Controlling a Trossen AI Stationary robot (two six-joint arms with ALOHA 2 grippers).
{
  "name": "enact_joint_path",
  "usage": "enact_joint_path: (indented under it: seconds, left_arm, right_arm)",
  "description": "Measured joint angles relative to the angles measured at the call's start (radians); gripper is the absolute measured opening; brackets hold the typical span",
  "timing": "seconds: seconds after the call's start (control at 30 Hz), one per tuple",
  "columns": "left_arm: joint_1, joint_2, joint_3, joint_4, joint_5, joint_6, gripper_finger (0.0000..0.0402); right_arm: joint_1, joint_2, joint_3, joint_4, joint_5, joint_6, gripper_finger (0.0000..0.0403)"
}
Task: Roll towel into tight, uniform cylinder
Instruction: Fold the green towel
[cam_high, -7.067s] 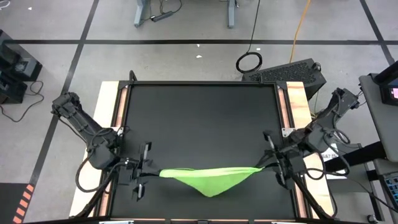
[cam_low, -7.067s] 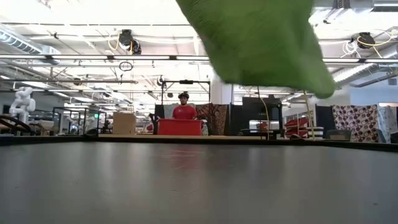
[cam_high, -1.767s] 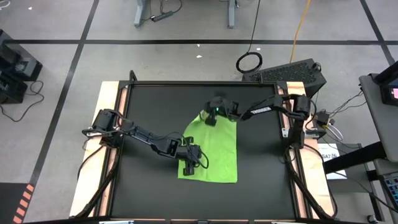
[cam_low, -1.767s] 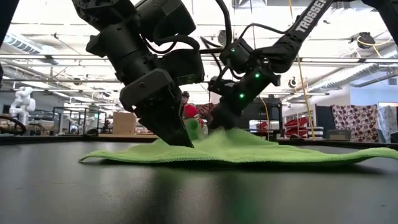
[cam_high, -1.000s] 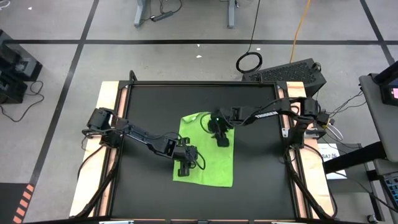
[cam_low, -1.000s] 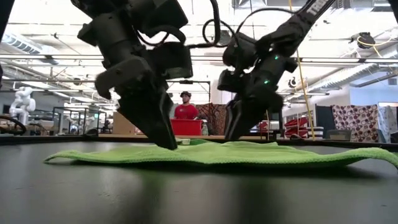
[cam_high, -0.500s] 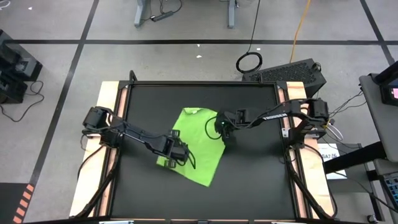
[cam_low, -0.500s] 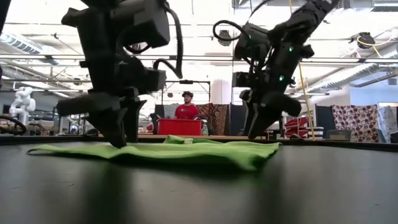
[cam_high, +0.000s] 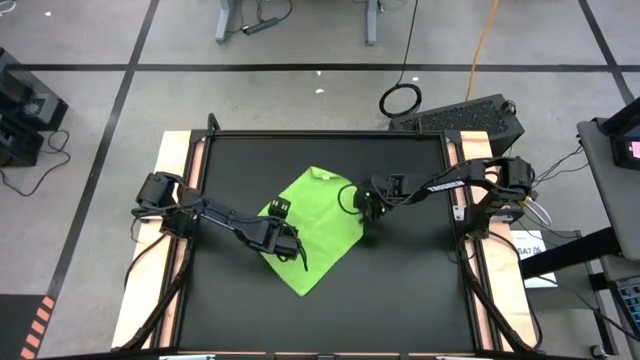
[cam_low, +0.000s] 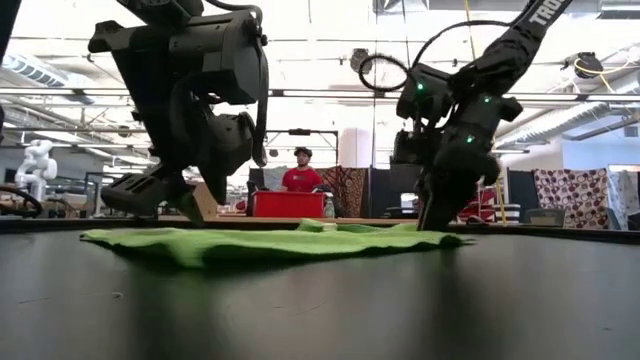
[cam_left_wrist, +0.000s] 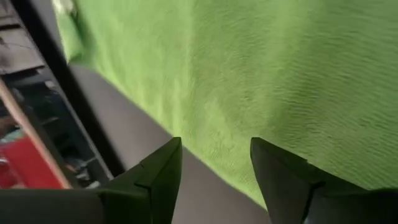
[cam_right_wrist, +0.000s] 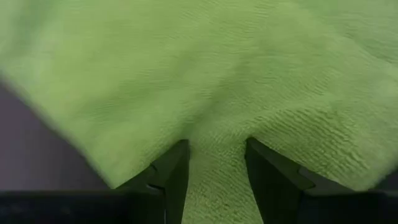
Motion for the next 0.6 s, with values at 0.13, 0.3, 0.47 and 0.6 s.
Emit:
enact_joint_path:
  seconds: [0.13, 0.3, 0.47, 0.6]
  left_arm:
    - [-0.001, -0.008, 0.0, 0.006, -0.006, 0.01, 0.0198]
    - [-0.025, -0.064, 0.002, 0.066, 0.063, -0.041, 0.0198]
    - [-0.069, -0.157, 0.004, 0.191, 0.256, -0.111, 0.0198]
    - [-0.118, -0.183, 0.006, 0.333, 0.426, -0.145, 0.0198]
  right_arm:
    - [0.112, -0.015, -0.002, -0.018, -0.079, 0.108, 0.015]
    - [0.251, -0.108, -0.012, -0.063, -0.078, 0.175, 0.015]
    - [0.334, -0.259, -0.007, -0.113, 0.069, 0.182, 0.015]
    - [0.367, -0.329, -0.007, -0.115, 0.263, 0.11, 0.015]
